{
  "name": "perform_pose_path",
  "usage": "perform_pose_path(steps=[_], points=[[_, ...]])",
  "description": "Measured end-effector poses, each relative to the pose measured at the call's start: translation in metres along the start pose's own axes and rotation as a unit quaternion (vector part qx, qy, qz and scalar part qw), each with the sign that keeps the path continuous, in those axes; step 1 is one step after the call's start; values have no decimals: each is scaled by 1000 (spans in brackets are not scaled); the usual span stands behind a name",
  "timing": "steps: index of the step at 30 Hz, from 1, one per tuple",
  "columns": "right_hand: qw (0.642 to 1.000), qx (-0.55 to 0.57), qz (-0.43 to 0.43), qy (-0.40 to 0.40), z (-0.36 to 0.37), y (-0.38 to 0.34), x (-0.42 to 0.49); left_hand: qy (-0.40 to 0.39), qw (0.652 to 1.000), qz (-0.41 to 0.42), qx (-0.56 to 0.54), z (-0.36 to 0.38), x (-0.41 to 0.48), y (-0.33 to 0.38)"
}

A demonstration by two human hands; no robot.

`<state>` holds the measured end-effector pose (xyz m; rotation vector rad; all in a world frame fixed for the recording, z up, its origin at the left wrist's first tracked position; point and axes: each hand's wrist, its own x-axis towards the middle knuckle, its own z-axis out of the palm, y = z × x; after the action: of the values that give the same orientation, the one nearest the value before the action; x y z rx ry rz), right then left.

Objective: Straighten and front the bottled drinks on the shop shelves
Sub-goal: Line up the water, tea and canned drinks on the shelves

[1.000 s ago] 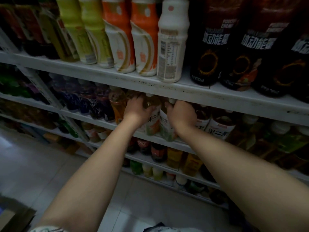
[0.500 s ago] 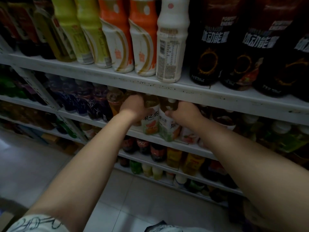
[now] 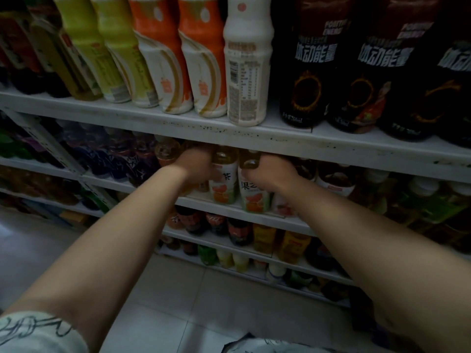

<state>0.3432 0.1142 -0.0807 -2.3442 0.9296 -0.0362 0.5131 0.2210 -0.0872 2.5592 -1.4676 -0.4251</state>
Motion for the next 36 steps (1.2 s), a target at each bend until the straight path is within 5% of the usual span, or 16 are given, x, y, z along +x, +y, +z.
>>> perform_pose_path(steps=[8,21,28,31,36], points=[[985,64,10,158,19,0,-8,-7,996,25,-83,-3,5,-11],[980,60,7,188,11,5,-8,10,964,34,-265,3,1,-6],[956,92,-171,221,28,45,-63,17,983,54,-174,8,0,-6],[957,21,-188,217,40,97,-92,77,986,2,-146,19,-8,4],[973,34,-57,220,29,186,-126,276,936,-91,-201,76,-48,47]])
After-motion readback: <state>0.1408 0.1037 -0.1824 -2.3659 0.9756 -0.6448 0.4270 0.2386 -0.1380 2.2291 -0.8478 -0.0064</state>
